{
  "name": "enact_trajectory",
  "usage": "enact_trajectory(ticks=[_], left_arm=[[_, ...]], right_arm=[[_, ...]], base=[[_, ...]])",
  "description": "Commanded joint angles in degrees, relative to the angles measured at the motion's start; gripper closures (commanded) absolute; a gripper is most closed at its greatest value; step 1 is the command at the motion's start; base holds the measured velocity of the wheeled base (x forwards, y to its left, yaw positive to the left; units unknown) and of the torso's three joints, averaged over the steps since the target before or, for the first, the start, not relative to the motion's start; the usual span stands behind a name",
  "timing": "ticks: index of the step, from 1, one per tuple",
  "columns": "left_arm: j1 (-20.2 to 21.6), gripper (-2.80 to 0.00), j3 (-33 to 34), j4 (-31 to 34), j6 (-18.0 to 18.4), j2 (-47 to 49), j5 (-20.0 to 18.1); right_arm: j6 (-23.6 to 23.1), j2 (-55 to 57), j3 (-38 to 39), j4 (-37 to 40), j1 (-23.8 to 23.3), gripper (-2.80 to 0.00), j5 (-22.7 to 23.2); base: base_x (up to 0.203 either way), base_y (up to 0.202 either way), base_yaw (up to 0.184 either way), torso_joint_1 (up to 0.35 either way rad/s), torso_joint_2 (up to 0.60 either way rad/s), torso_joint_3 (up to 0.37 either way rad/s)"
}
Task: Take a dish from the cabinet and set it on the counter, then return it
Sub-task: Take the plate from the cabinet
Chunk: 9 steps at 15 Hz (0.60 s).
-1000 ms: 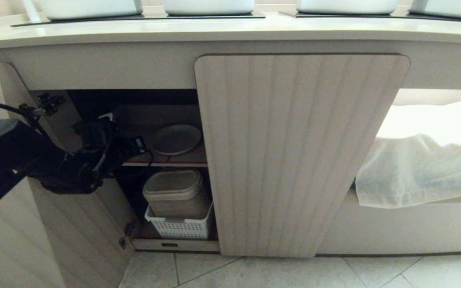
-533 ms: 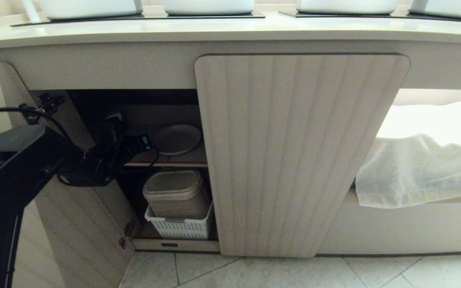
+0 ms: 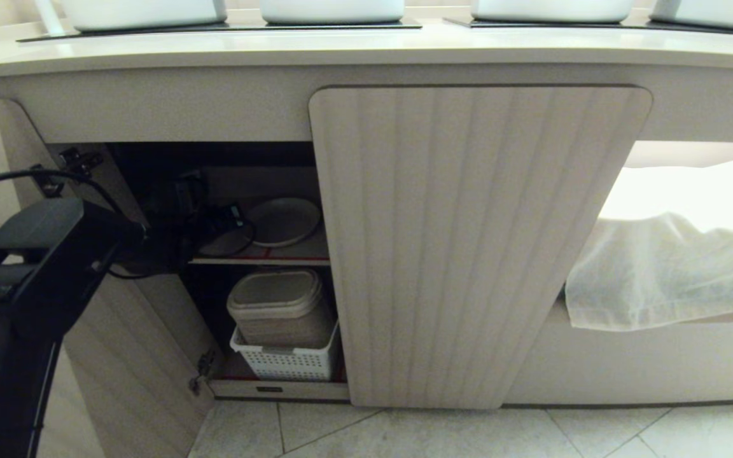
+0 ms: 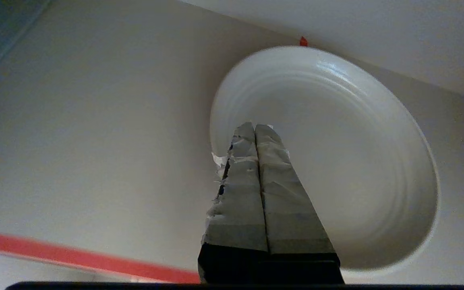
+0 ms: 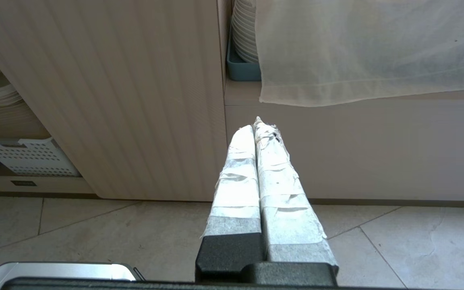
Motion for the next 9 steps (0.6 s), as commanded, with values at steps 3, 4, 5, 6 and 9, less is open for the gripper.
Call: enact_trajectory(ticks=[3, 4, 5, 6, 9], left_arm=[[0.0, 0.0, -7.1, 3.0, -0.1, 2.6, 0.0], [0.0, 0.0, -8.5, 3.6, -0.1, 3.3, 0.0], [0.1, 0.0, -10.1, 4.2, -0.1, 3.9, 0.0], [0.1, 0.0, -11.3, 5.0, -0.1, 4.4, 0.0], [0.1, 0.0, -15.3, 7.4, 0.0, 5.7, 0.1]], right_arm=[[0.0, 0.0, 0.0, -0.1, 0.0, 0.0, 0.0], [0.0, 0.0, 0.0, -0.1, 0.0, 0.0, 0.0], [0.0, 0.0, 0.0, -0.1, 0.0, 0.0, 0.0], [0.0, 0.0, 0.0, 0.0, 0.0, 0.0, 0.0], [0.0, 0.0, 0.0, 0.0, 0.0, 0.0, 0.0]], base=[[0.0, 0.0, 0.0, 0.0, 0.0, 0.0], [0.0, 0.0, 0.0, 0.0, 0.0, 0.0], [0.0, 0.0, 0.0, 0.0, 0.0, 0.0], [0.0, 0.0, 0.0, 0.0, 0.0, 0.0], [0.0, 0.0, 0.0, 0.0, 0.0, 0.0]])
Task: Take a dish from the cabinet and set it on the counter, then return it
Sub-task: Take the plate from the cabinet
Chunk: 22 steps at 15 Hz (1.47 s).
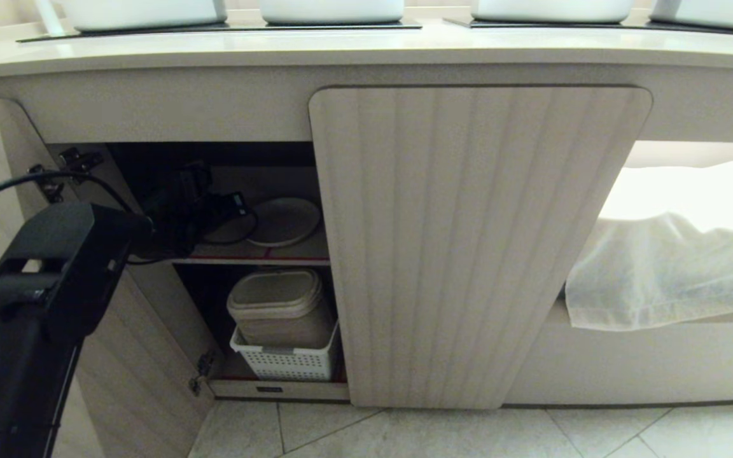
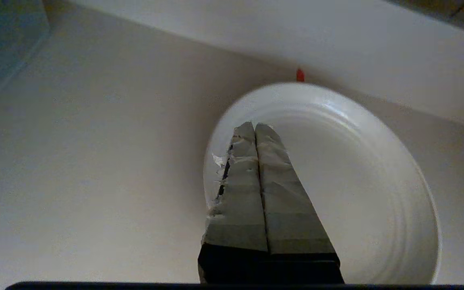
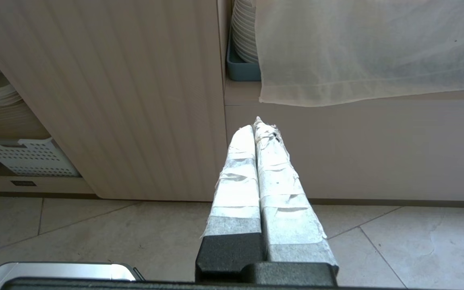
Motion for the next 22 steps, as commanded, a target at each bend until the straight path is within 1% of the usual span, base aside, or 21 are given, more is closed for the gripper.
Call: enact_trajectory(ticks=[1, 4, 8, 9, 10, 13, 16, 17, 20, 22], left_arm=[[0.0, 0.0, -2.3, 1.3, -0.1, 1.1, 0.0], [0.0, 0.0, -5.0, 4.9, 0.0, 1.4, 0.0], [0.0, 0.0, -5.1, 5.4, 0.2, 1.4, 0.1], [0.0, -1.64, -5.1, 5.4, 0.2, 1.3, 0.1], [0.0, -2.8, -5.1, 5.4, 0.2, 1.3, 0.0], [0.0, -2.8, -5.1, 4.9, 0.5, 1.3, 0.3], [0.0, -2.8, -5.1, 5.5, 0.5, 0.9, 0.4], [0.0, -2.8, -4.9, 5.9, 1.0, 0.7, 0.4], [0.1, -2.8, -5.0, 10.1, 2.3, 0.0, 0.0], [0.7, -2.8, -5.1, 12.1, 2.4, -0.4, -0.3]], right_arm=[[0.0, 0.0, 0.0, 0.0, 0.0, 0.0, 0.0], [0.0, 0.0, 0.0, 0.0, 0.0, 0.0, 0.0], [0.0, 0.0, 0.0, 0.0, 0.0, 0.0, 0.0], [0.0, 0.0, 0.0, -0.1, 0.0, 0.0, 0.0], [0.0, 0.0, 0.0, -0.1, 0.0, 0.0, 0.0], [0.0, 0.0, 0.0, -0.1, 0.0, 0.0, 0.0], [0.0, 0.0, 0.0, 0.0, 0.0, 0.0, 0.0], [0.0, 0.0, 0.0, 0.0, 0.0, 0.0, 0.0], [0.0, 0.0, 0.0, 0.0, 0.0, 0.0, 0.0], [0.0, 0.0, 0.0, 0.0, 0.0, 0.0, 0.0]], base=[[0.0, 0.0, 0.0, 0.0, 0.0, 0.0], [0.0, 0.0, 0.0, 0.0, 0.0, 0.0], [0.0, 0.0, 0.0, 0.0, 0.0, 0.0], [0.0, 0.0, 0.0, 0.0, 0.0, 0.0], [0.0, 0.0, 0.0, 0.0, 0.0, 0.0], [0.0, 0.0, 0.0, 0.0, 0.0, 0.0], [0.0, 0.0, 0.0, 0.0, 0.0, 0.0], [0.0, 0.0, 0.0, 0.0, 0.0, 0.0], [0.0, 0.0, 0.0, 0.0, 0.0, 0.0], [0.0, 0.0, 0.0, 0.0, 0.0, 0.0]])
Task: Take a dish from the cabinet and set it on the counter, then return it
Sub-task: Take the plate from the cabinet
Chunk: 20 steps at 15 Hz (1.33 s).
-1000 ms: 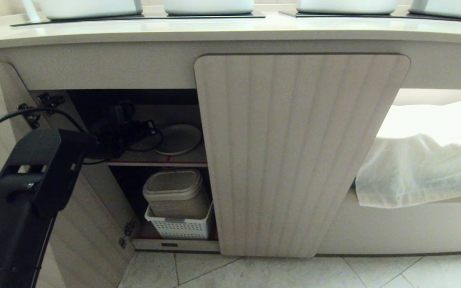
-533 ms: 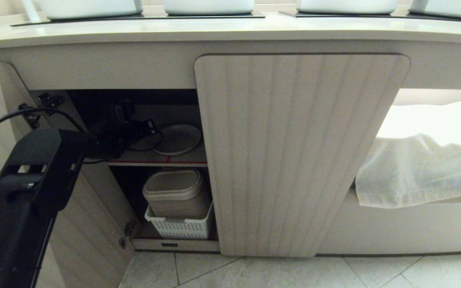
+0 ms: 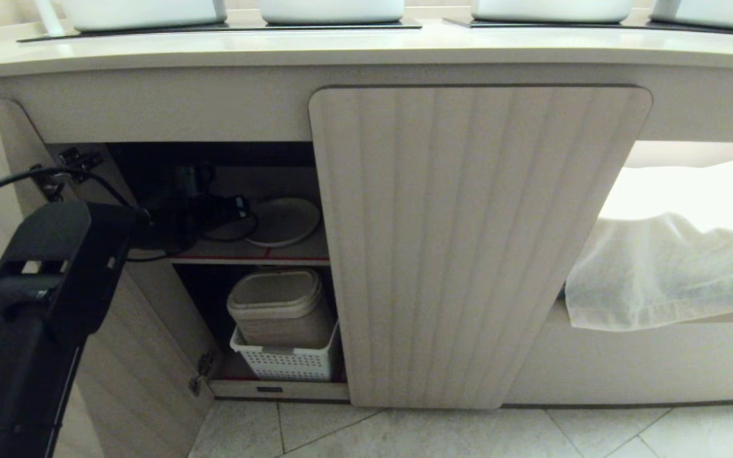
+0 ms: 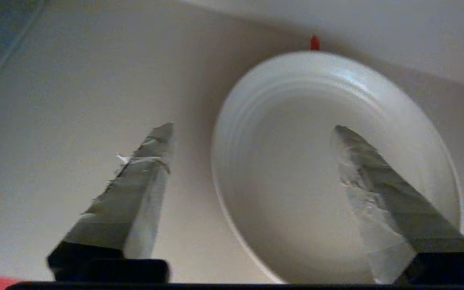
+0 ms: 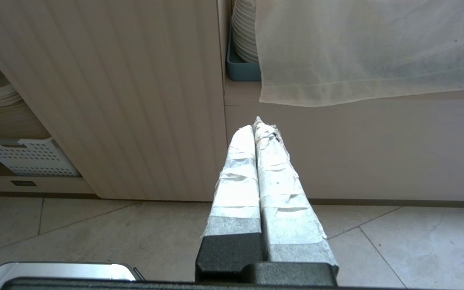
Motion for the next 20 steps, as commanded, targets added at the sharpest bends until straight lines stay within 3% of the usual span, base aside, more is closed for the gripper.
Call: enact_trajectory(ticks=[1, 8, 11, 20], left_arm=[[0.5, -2.8, -0.2, 1.3, -0.1, -0.9, -0.3], [0.7, -2.8, -0.6, 5.5, 0.0, -1.2, -1.9], [0.7, -2.8, -0.7, 7.2, 3.0, -1.1, -2.3], [0.1, -2.8, -0.6, 11.1, 3.2, -2.2, -3.5]], right_arm=[[0.0, 0.0, 0.0, 0.0, 0.0, 0.0, 0.0], [0.0, 0.0, 0.0, 0.0, 0.0, 0.0, 0.0], [0.0, 0.0, 0.1, 0.0, 0.0, 0.0, 0.0], [0.0, 0.0, 0.0, -0.1, 0.0, 0.0, 0.0]], base=[[0.0, 0.0, 0.0, 0.0, 0.0, 0.0], [0.0, 0.0, 0.0, 0.0, 0.0, 0.0], [0.0, 0.0, 0.0, 0.0, 0.0, 0.0], [0.0, 0.0, 0.0, 0.0, 0.0, 0.0]])
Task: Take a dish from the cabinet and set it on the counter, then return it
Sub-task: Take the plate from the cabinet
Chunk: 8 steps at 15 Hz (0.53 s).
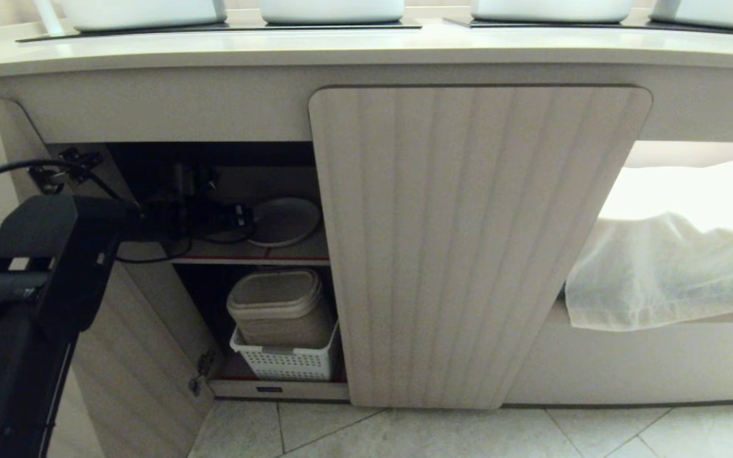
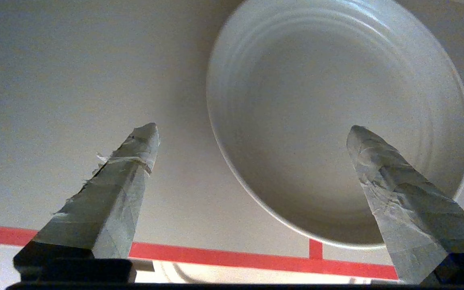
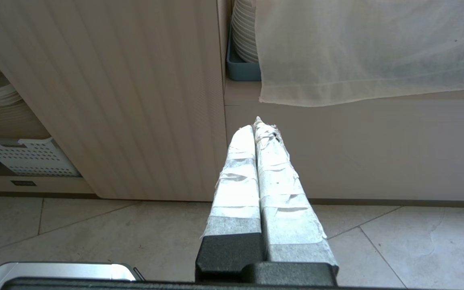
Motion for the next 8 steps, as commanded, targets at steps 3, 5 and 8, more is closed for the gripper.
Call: enact_trajectory(ticks=[3, 5, 8], left_arm=[[-0.2, -2.8, 0.0, 0.0, 0.4, -0.1, 0.0], [-0.3, -2.8, 0.0, -0.1, 1.9, 0.4, 0.0], [-0.3, -2.8, -0.1, -0.1, 2.4, 1.3, 0.0]], right_arm=[[0.0, 0.0, 0.0, 0.0, 0.0, 0.0, 0.0], [0.0, 0.0, 0.0, 0.0, 0.0, 0.0, 0.0], [0.0, 0.1, 0.0, -0.1, 0.0, 0.0, 0.0]], base=[[0.0, 0.0, 0.0, 0.0, 0.0, 0.0], [0.0, 0.0, 0.0, 0.0, 0.0, 0.0], [0.0, 0.0, 0.0, 0.0, 0.0, 0.0]])
